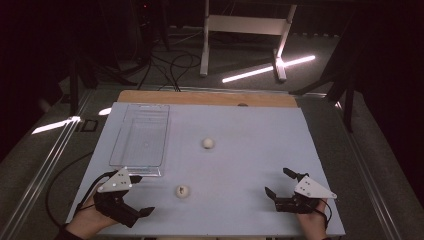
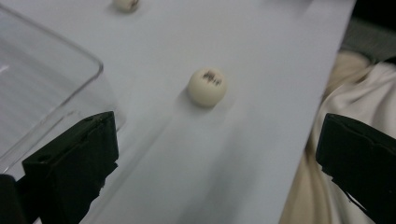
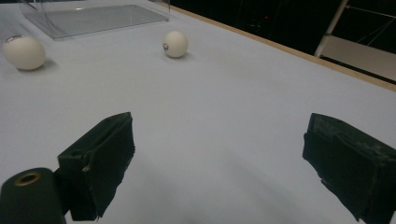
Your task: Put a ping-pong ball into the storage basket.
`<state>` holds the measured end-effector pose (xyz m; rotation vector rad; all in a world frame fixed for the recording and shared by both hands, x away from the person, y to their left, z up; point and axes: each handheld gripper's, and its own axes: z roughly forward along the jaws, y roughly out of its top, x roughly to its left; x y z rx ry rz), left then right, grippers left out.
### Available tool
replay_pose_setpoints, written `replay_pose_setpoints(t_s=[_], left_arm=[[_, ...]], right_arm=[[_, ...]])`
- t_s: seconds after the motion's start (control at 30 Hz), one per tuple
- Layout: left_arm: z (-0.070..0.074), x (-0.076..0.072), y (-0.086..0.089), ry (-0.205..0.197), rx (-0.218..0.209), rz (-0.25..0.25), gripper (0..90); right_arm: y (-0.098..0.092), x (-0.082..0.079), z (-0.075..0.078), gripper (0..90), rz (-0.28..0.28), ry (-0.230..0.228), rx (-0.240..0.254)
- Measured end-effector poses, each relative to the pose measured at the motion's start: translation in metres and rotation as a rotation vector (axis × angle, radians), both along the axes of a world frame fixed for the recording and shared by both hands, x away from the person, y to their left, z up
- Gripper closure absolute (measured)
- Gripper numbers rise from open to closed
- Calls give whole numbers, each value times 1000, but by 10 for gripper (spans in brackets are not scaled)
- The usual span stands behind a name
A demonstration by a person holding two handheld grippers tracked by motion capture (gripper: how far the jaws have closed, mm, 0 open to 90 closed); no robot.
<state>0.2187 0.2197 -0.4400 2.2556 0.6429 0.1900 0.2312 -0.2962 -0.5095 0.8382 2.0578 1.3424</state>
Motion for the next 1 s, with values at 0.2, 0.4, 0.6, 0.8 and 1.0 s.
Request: replay_pose_setpoints(t_s=[0.2, 0.4, 0.6, 0.8, 1.0], left_arm=[[-4, 2, -7, 43, 70, 14, 4], [-6, 4, -12, 62, 104, 8, 4], [-5, 7, -20, 108, 151, -6, 4], [-4, 10, -29, 143, 172, -37, 4], [-4, 13, -37, 170, 183, -61, 5]], right_arm=[[1, 0, 0, 92, 2, 1, -4], [1, 0, -1, 92, 3, 5, -5], [1, 0, 0, 92, 5, 4, -7], [1, 0, 0, 92, 4, 5, -6], [1, 0, -1, 92, 7, 7, -8]])
